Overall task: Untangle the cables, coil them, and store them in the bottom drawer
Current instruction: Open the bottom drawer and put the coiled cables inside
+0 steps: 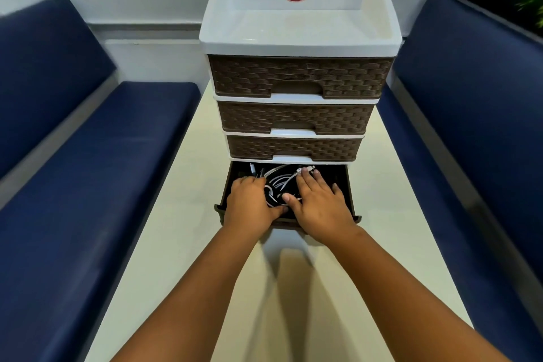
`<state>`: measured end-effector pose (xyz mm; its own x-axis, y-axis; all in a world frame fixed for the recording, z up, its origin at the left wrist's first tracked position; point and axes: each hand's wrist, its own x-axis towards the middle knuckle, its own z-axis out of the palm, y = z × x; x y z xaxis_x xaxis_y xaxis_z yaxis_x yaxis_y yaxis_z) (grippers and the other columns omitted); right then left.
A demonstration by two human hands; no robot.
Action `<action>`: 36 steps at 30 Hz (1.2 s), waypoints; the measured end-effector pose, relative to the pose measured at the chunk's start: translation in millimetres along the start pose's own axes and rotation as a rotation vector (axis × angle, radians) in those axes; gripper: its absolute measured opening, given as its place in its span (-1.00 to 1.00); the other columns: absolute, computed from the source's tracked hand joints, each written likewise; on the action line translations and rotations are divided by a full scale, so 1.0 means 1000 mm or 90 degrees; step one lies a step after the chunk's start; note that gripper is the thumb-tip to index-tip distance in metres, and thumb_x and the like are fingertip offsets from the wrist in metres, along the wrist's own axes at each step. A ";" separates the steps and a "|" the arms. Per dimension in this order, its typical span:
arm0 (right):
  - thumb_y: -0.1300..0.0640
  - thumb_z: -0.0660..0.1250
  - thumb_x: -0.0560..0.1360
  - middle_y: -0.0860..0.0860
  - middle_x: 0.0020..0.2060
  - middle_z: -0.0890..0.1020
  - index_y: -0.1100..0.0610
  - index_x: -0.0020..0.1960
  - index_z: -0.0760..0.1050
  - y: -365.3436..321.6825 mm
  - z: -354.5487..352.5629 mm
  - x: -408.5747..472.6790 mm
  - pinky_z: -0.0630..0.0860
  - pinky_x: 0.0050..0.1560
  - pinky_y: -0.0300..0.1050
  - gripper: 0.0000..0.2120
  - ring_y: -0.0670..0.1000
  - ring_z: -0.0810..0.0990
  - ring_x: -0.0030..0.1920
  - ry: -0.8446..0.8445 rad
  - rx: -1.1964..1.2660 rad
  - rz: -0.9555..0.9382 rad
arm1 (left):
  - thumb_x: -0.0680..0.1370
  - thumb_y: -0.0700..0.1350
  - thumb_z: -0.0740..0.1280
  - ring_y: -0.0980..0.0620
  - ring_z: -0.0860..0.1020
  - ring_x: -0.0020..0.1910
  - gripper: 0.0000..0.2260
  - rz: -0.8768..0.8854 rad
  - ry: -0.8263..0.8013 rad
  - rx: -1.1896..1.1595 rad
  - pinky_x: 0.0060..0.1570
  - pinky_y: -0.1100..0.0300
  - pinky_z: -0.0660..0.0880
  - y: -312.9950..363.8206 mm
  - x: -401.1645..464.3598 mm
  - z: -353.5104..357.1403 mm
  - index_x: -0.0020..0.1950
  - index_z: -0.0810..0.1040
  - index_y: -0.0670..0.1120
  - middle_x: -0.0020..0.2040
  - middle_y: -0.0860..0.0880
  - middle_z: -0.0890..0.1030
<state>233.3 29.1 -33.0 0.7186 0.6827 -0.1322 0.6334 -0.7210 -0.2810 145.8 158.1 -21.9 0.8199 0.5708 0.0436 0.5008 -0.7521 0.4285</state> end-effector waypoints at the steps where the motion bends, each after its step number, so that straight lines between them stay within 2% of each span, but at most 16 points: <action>1: -0.29 -0.13 0.61 -0.06 0.59 -0.03 0.06 0.59 -0.02 0.000 -0.001 0.001 -0.09 0.52 0.18 -0.33 -0.03 -0.15 0.58 -0.012 0.009 0.006 | 0.34 0.18 0.52 -0.06 0.46 0.20 -0.43 0.003 -0.008 -0.028 0.14 0.13 0.42 0.000 0.001 0.001 0.24 0.53 -0.07 0.16 -0.05 0.54; 6: -0.27 -0.08 0.62 -0.06 0.59 -0.09 0.05 0.59 -0.07 0.000 -0.007 0.006 -0.09 0.51 0.19 -0.34 -0.05 -0.17 0.57 -0.067 0.069 0.024 | 0.37 0.08 0.54 -0.03 0.47 0.22 -0.41 0.005 -0.048 -0.084 0.15 0.22 0.37 -0.001 0.003 0.001 0.32 0.49 -0.12 0.28 -0.09 0.45; 11: -0.21 -0.06 0.64 -0.04 0.59 -0.05 0.07 0.60 -0.04 0.000 -0.015 0.007 -0.07 0.51 0.19 -0.38 -0.03 -0.15 0.57 -0.075 0.101 0.020 | 0.44 0.13 0.47 -0.06 0.44 0.29 -0.39 0.017 -0.069 -0.062 0.23 0.13 0.39 -0.004 0.003 -0.003 0.39 0.43 -0.12 0.36 -0.09 0.42; 14: -0.10 0.04 0.66 0.01 0.57 0.14 0.11 0.54 0.18 0.002 -0.018 -0.009 0.01 0.51 0.09 -0.48 0.01 -0.04 0.58 0.013 0.141 -0.014 | 0.54 0.11 0.35 -0.08 0.36 0.39 -0.45 0.029 -0.015 -0.074 0.34 0.07 0.33 -0.011 -0.004 -0.007 0.44 0.40 -0.13 0.43 -0.09 0.39; 17: 0.00 0.19 0.63 0.01 0.43 0.42 0.10 0.37 0.48 0.012 -0.017 -0.042 0.16 0.47 -0.06 -0.63 0.05 0.21 0.52 0.190 0.185 -0.045 | 0.59 0.01 0.30 -0.06 0.36 0.38 -0.58 0.051 0.121 -0.114 0.35 0.13 0.27 -0.026 -0.020 -0.015 0.39 0.47 -0.16 0.38 -0.09 0.46; 18: 0.00 0.24 0.60 0.01 0.40 0.46 0.09 0.34 0.51 0.017 -0.015 -0.055 0.21 0.44 -0.07 -0.65 0.06 0.28 0.48 0.248 0.192 -0.037 | 0.59 -0.01 0.31 -0.06 0.37 0.36 -0.60 0.049 0.157 -0.118 0.34 0.13 0.27 -0.032 -0.026 -0.018 0.37 0.48 -0.17 0.35 -0.10 0.48; 20: -0.04 0.31 0.56 -0.01 0.41 0.41 0.05 0.38 0.45 0.028 -0.008 -0.076 0.30 0.40 -0.05 -0.58 0.02 0.30 0.43 0.318 0.216 0.019 | 0.58 0.02 0.32 -0.07 0.37 0.34 -0.57 0.029 0.182 -0.125 0.32 0.09 0.30 -0.047 -0.036 -0.021 0.38 0.47 -0.16 0.34 -0.10 0.48; 23: -0.20 0.33 0.49 -0.05 0.51 0.20 -0.04 0.51 0.19 0.041 0.005 -0.092 0.32 0.39 -0.01 -0.32 0.00 0.18 0.49 0.289 0.280 0.142 | 0.49 0.15 0.40 -0.05 0.33 0.40 -0.35 -0.049 0.098 -0.186 0.33 0.05 0.32 -0.065 -0.048 -0.020 0.49 0.31 -0.10 0.43 -0.06 0.39; 26: -0.21 0.38 0.45 -0.03 0.51 0.22 -0.03 0.54 0.11 0.047 0.016 -0.092 0.34 0.37 -0.03 -0.22 0.04 0.25 0.49 0.234 0.335 0.202 | 0.40 0.11 0.51 -0.07 0.37 0.40 -0.18 -0.120 0.016 -0.281 0.34 0.03 0.35 -0.071 -0.054 -0.013 0.54 0.21 -0.09 0.45 -0.07 0.38; 28: -0.15 0.39 0.47 -0.02 0.46 0.34 -0.01 0.51 0.19 0.048 0.019 -0.089 0.39 0.32 -0.05 -0.29 0.05 0.35 0.43 0.222 0.377 0.223 | 0.43 0.04 0.50 -0.10 0.42 0.37 -0.24 -0.152 0.012 -0.314 0.30 0.02 0.39 -0.070 -0.055 -0.008 0.53 0.22 -0.07 0.42 -0.08 0.42; 31: -0.06 0.36 0.53 -0.04 0.25 0.54 0.03 0.39 0.36 0.046 0.018 -0.086 0.45 0.12 -0.16 -0.51 -0.02 0.51 0.22 0.240 0.395 0.206 | 0.51 -0.05 0.43 -0.12 0.47 0.32 -0.39 -0.175 0.052 -0.314 0.24 0.03 0.41 -0.067 -0.053 -0.005 0.50 0.27 -0.08 0.37 -0.09 0.49; 33: 0.00 0.35 0.55 -0.08 0.13 0.56 0.04 0.34 0.39 0.044 0.013 -0.084 0.42 0.01 -0.21 -0.60 -0.08 0.51 0.08 0.239 0.410 0.201 | 0.52 -0.07 0.43 -0.12 0.49 0.30 -0.41 -0.181 0.062 -0.321 0.23 0.04 0.42 -0.065 -0.052 -0.005 0.49 0.28 -0.08 0.36 -0.09 0.50; 36: 0.02 0.35 0.55 -0.07 0.13 0.57 0.05 0.35 0.39 0.043 0.007 -0.081 0.41 -0.01 -0.23 -0.61 -0.13 0.45 0.01 0.231 0.415 0.206 | 0.52 -0.07 0.43 -0.13 0.48 0.31 -0.40 -0.184 0.066 -0.329 0.24 0.04 0.42 -0.062 -0.051 -0.005 0.50 0.27 -0.07 0.36 -0.10 0.49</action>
<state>200.7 -56.4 -41.3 0.9568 0.2904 -0.0166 0.1640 -0.5859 -0.7936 71.6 177.6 -46.3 0.6259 0.7773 -0.0638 0.4783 -0.3179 0.8186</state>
